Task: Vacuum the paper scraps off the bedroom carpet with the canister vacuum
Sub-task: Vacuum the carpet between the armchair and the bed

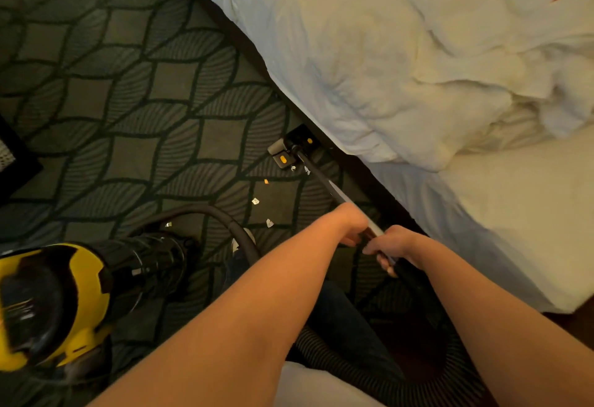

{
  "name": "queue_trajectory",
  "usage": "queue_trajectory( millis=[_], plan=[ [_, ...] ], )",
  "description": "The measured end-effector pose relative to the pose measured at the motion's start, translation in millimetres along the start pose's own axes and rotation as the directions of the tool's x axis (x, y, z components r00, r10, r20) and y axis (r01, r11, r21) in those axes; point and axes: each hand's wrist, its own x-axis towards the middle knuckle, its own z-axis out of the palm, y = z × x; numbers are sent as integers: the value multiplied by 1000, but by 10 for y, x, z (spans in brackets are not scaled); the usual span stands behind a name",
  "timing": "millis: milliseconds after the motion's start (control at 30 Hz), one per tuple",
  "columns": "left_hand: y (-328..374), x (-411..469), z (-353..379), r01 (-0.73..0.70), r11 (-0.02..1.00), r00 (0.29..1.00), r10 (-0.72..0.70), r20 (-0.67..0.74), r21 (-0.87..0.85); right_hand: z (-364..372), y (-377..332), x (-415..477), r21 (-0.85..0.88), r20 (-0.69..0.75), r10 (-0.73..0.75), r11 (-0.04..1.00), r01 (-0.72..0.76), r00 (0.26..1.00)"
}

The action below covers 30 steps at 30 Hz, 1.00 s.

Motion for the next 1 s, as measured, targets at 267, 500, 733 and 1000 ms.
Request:
queue_trajectory(
  millis=[267,500,733,1000],
  plan=[
    [84,1,268,-26,989,993,9,121,145,-190,420,-15,3,66,64,998,-64,996],
    [-152,14,196,-16,940,992,-28,126,341,201,510,-79,102,81,40,994,-48,996],
    [-848,-160,-15,-99,844,990,33,134,528,1083,647,-24,271,83,21,962,-43,996],
    [-1867,-541,-571,-152,932,987,123,106,328,2222,311,-40,513,129,-66,858,-9,989]
  ],
)
